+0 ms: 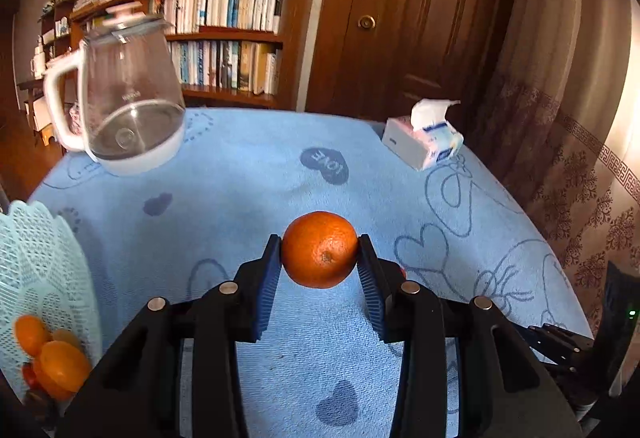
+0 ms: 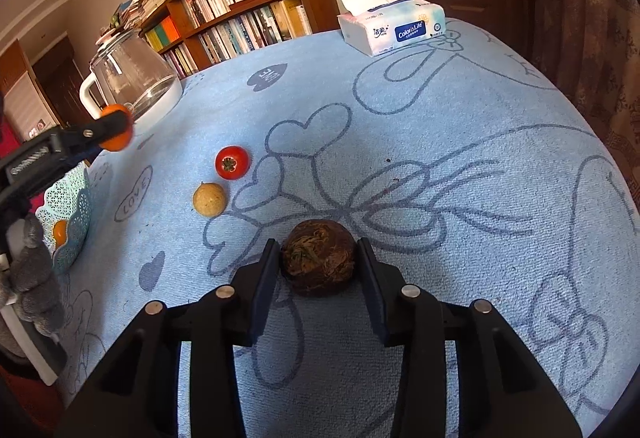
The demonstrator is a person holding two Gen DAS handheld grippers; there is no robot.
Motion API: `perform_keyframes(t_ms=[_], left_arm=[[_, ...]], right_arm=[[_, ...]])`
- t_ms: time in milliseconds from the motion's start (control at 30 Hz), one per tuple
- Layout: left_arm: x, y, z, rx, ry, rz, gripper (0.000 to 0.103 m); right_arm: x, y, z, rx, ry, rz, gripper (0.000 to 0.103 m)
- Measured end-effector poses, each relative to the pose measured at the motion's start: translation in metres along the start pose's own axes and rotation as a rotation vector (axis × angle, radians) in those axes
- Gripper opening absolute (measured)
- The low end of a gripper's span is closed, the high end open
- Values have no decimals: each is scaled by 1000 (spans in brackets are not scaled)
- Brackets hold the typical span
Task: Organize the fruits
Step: 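Carry the small orange into the basket and open the left gripper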
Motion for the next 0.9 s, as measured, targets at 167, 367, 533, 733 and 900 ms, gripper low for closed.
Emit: perform_keyframes(t_ms=[167,367,533,733,900], left_arm=[[-36,17,-2,-24,-42,33,39],[-62,47,-7,-57,-76,112,39],[-82,71,-9,-88,-95,146,39],[-103,117,-18,-141,-119,247,39],[-108,160,-28,-234,-109,323,39]], right_arm=[[-2,0,-1,5,-6,-2,40],[-1,0,-1,11,-4,-7,40],[-1,0,-2,15,-3,-6,40],[0,-2,-3,26,-1,6,40],[0,-2,-3,32,2,18,40]])
Point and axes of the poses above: each gripper's, at about its wrist camera, not at the fingertips, and x roughly the way its jaws point, y to its left, z to its top, the point moved 1 cm from there along x, roughly the way its jaws point, and after that the axes turned 7 degrees about -z, right-handed, at the moved point
